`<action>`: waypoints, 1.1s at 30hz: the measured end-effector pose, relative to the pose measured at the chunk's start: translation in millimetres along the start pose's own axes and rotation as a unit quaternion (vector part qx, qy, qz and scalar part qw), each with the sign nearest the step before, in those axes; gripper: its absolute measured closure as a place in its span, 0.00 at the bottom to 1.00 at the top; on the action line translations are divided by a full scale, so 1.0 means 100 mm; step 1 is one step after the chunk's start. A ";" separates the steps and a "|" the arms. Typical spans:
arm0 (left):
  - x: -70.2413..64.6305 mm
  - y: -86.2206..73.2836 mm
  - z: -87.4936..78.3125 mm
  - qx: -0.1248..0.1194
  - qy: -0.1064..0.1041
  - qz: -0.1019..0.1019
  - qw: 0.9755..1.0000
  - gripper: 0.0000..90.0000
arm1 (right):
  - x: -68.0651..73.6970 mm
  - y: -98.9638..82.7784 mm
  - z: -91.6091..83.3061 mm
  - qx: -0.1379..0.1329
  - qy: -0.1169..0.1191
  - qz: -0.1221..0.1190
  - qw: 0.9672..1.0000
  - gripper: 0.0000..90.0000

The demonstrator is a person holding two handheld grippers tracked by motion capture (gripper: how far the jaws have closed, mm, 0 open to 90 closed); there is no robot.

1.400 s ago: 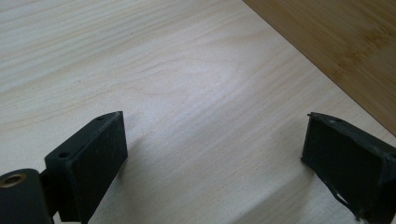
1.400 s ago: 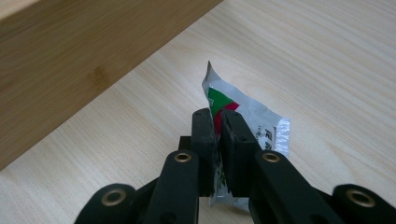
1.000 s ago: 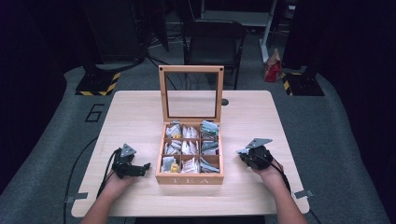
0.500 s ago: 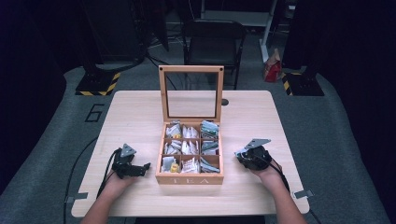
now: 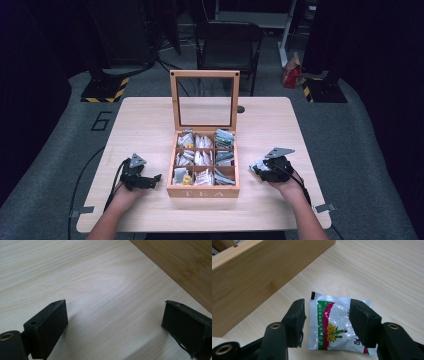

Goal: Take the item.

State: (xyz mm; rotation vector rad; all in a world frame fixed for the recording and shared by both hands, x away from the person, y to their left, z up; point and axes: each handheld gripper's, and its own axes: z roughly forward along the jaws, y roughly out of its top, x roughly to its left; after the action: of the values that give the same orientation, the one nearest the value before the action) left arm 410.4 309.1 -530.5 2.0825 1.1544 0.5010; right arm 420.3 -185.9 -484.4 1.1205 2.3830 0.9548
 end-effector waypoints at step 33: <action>0.01 0.00 0.01 -0.001 0.002 0.005 1.000 0.07 | -0.37 -0.06 -0.39 -0.068 -0.024 0.089 0.993 0.42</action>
State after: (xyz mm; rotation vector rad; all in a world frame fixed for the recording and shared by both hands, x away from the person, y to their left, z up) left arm 411.5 309.6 -530.6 2.0876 1.1458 0.5120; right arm 419.5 -234.4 -460.1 1.3034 2.1715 1.1166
